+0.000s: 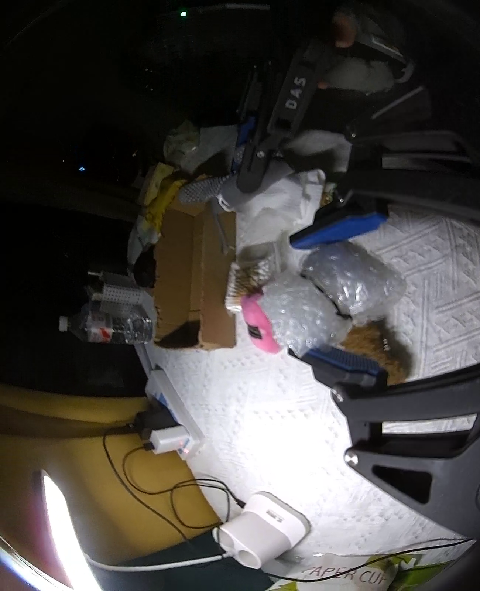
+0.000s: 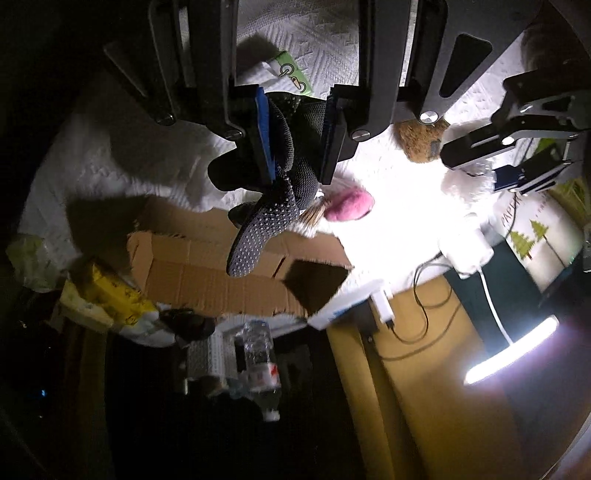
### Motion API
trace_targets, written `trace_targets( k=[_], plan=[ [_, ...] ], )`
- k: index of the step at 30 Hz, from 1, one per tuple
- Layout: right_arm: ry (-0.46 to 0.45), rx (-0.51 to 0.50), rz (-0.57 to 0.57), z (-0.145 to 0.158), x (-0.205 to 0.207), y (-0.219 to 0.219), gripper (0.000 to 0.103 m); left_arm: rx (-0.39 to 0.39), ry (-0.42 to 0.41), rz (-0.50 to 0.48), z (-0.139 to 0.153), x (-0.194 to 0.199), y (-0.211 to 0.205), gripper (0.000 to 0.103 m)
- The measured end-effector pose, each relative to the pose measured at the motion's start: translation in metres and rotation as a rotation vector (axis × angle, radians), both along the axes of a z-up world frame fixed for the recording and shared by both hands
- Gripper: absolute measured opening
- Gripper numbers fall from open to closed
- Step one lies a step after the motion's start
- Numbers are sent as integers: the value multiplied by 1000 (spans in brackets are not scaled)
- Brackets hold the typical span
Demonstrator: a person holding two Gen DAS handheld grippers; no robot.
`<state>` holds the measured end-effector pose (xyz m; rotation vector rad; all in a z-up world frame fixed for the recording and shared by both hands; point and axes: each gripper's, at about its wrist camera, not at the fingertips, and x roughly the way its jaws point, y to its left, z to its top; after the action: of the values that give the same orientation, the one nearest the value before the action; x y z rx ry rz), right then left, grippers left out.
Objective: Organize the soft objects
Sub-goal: 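Lift the bubble wrap with the left gripper while the right gripper grasps the grey gloves, then carry bubble wrap and gloves into the box with both grippers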
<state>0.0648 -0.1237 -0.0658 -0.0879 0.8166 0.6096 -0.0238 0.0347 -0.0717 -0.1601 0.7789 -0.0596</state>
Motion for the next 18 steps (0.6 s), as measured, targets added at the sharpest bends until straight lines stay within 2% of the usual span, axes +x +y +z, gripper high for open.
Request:
trace_targets(
  k=[9, 18],
  plan=[
    [-39, 38, -26, 20, 3, -24, 25, 46, -10, 0, 9, 19, -15, 53],
    [-49, 59, -51, 24, 21, -43, 25, 84, -36, 13, 16, 47, -24, 53]
  ],
)
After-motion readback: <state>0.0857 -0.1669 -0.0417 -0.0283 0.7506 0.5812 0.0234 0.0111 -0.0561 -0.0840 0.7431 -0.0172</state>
